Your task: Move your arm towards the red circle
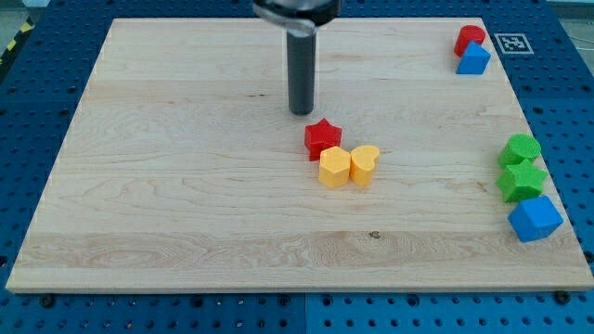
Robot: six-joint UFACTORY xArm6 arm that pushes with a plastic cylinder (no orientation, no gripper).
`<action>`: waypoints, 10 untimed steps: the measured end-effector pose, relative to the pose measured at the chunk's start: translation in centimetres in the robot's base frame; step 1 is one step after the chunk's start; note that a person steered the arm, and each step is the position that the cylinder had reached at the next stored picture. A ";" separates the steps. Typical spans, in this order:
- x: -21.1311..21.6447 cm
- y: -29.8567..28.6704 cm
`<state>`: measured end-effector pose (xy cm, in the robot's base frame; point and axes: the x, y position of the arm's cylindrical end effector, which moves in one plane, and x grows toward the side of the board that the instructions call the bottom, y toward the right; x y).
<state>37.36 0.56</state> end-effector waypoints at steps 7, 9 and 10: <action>-15.8 11.6; -18.2 18.3; -18.1 21.9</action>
